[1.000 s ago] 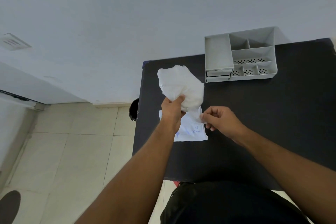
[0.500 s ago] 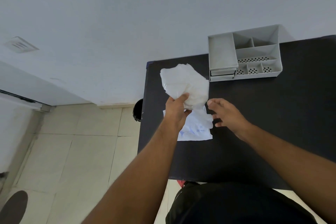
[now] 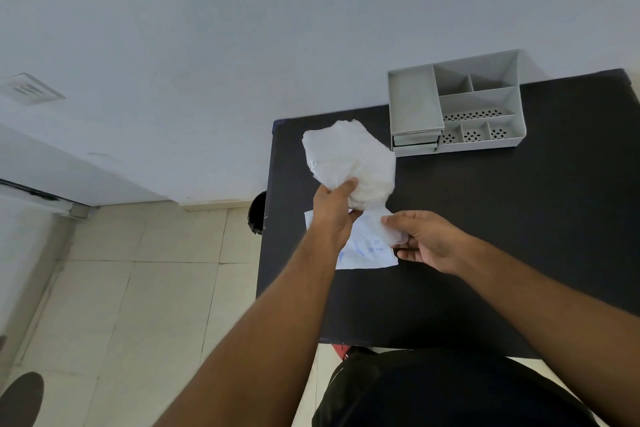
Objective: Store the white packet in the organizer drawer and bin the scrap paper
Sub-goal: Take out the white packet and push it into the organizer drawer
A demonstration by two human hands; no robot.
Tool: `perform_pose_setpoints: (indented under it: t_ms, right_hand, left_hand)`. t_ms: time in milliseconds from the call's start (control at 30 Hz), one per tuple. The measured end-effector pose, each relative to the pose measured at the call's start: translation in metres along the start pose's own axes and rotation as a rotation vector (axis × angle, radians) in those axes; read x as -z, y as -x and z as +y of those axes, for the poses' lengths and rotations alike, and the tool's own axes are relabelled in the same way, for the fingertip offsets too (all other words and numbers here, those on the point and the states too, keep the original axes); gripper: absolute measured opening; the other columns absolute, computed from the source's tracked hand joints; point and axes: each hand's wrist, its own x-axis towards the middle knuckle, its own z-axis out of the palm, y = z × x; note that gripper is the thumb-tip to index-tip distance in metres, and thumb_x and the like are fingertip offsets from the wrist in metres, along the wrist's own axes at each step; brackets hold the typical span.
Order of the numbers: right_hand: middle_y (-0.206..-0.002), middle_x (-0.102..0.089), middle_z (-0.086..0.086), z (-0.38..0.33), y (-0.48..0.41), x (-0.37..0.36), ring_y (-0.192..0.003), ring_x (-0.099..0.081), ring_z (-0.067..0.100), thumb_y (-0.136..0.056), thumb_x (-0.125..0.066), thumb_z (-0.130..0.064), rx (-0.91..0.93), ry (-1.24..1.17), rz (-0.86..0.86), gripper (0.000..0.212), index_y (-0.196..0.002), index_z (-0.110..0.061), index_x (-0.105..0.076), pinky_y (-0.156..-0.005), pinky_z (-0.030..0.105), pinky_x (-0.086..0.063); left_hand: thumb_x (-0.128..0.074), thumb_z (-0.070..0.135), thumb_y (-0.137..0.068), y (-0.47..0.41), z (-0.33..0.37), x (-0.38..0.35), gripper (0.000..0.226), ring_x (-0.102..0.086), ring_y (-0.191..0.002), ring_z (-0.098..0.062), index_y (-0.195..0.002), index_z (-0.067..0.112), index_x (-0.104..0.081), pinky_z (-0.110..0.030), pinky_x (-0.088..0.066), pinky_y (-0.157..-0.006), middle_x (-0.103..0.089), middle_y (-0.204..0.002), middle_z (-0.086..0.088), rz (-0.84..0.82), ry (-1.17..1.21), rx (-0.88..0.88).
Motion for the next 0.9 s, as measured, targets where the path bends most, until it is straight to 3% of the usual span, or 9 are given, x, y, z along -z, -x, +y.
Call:
perform_pose_setpoints:
  t_ms: [233,400,567,733,900]
  right_hand:
    - [-0.094,-0.072,0.008,-0.006,0.006,-0.001,-0.075,-0.063,0.019,-0.093,-0.069,-0.030,0.095,-0.008,0.011,0.026,-0.108,-0.009,-0.070,-0.071,0.034,-0.053]
    - [-0.095,-0.076,0.007,-0.018,0.011,-0.004,-0.070,-0.067,0.016,-0.095,-0.064,-0.028,0.094,-0.169,0.015,0.025,-0.112,-0.010,-0.067,-0.067,0.031,-0.052]
    - [-0.106,-0.078,0.007,-0.023,0.015,-0.004,-0.084,-0.073,0.020,-0.096,-0.060,-0.029,0.066,-0.241,-0.007,0.028,-0.116,-0.011,-0.068,-0.077,0.034,-0.055]
    - [-0.107,-0.078,0.005,-0.022,0.016,-0.003,-0.097,-0.074,0.026,-0.099,-0.054,-0.038,0.069,-0.178,-0.011,0.035,-0.121,-0.014,-0.068,-0.081,0.036,-0.056]
    - [-0.095,-0.078,0.007,-0.022,0.019,-0.002,-0.074,-0.071,0.020,-0.100,-0.051,-0.041,0.054,-0.130,-0.037,0.035,-0.116,-0.019,-0.073,-0.071,0.033,-0.057]
  left_hand:
    - [-0.063,0.008,-0.098,-0.002,-0.008,-0.002,0.030,-0.064,-0.108,-0.025,-0.121,0.025,-0.055,-0.033,-0.060,-0.072,-0.064,-0.118,0.001,0.052,-0.074,-0.039]
    - [-0.059,-0.001,-0.096,0.001,-0.014,-0.003,0.027,-0.065,-0.108,-0.031,-0.112,0.021,-0.060,-0.043,-0.061,-0.082,-0.066,-0.120,-0.007,-0.011,-0.010,0.032]
    - [-0.057,0.003,-0.096,0.003,-0.025,0.001,0.035,-0.068,-0.110,-0.034,-0.130,0.009,-0.059,-0.047,-0.060,-0.088,-0.068,-0.125,-0.016,-0.086,-0.008,0.074]
    - [-0.069,0.015,-0.093,0.008,-0.028,0.005,0.044,-0.069,-0.109,-0.034,-0.134,0.005,-0.058,-0.045,-0.059,-0.085,-0.066,-0.129,-0.021,-0.183,0.005,0.138]
    - [-0.073,0.007,-0.090,0.007,-0.034,0.009,0.043,-0.069,-0.113,-0.033,-0.132,0.008,-0.061,-0.050,-0.054,-0.099,-0.071,-0.124,-0.015,-0.236,-0.037,0.104]
